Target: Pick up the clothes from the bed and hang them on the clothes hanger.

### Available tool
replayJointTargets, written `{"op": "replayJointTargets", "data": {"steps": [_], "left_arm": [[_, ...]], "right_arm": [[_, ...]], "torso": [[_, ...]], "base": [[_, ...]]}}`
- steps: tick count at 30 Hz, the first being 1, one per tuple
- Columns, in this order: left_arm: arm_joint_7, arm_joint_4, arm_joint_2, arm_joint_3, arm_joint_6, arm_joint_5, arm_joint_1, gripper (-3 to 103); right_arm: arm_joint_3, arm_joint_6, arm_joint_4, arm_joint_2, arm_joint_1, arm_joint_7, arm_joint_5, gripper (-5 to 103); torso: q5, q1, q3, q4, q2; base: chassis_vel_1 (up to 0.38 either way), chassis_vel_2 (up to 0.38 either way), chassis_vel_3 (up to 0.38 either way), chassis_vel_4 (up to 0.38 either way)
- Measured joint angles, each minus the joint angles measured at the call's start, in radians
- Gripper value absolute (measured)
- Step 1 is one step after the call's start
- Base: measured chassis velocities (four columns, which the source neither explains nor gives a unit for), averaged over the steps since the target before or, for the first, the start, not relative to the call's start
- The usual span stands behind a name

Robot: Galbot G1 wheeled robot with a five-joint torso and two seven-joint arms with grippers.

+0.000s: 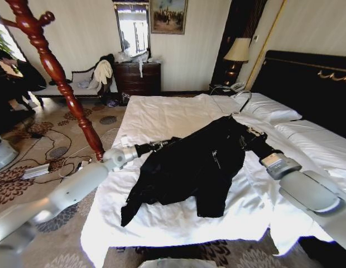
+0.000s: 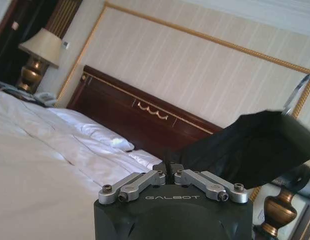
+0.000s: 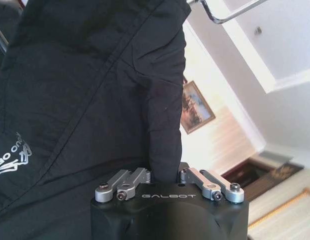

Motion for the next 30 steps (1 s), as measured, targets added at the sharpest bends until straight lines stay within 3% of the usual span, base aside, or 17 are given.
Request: {"op": "replayJointTargets", "data": {"steps": [5,10,14,20,30], "left_arm": [[-0.044,-0.084,0.055,-0.064,0.0,-0.027,0.037,2],[-0.162,-0.196,0.078,-0.147,0.0,-0.081,0.08,2],[-0.198,-0.259,0.094,-0.182,0.0,-0.101,0.097,2],[-0.237,-0.333,0.123,-0.213,0.0,-0.116,0.126,2],[-0.365,-0.402,0.127,-0.203,0.004,-0.138,0.082,2]], "right_arm": [[-0.027,0.013,-0.033,0.008,0.019,-0.01,-0.028,20],[-0.067,0.007,-0.064,0.01,0.053,-0.011,-0.045,20],[-0.1,-0.005,-0.092,0.01,0.077,-0.01,-0.05,20],[-0.112,-0.022,-0.122,0.007,0.083,-0.01,-0.052,20],[-0.122,-0.083,-0.174,-0.032,0.103,-0.002,-0.045,20]], "torso": [[-0.0001,0.0,0.0,0.0003,0.0],[-0.0002,0.0,0.0,0.0001,0.0],[0.0002,0.0,0.0,-0.0001,0.0],[0.0001,0.0,0.0,0.0002,0.0],[0.0001,0.0,0.0,0.0001,0.0]], "base": [[0.0,0.0,0.0,0.0],[0.0,0.0,0.0,0.0],[0.0,0.0,0.0,0.0],[0.0,0.0,0.0,0.0],[0.0,0.0,0.0,0.0]]}}
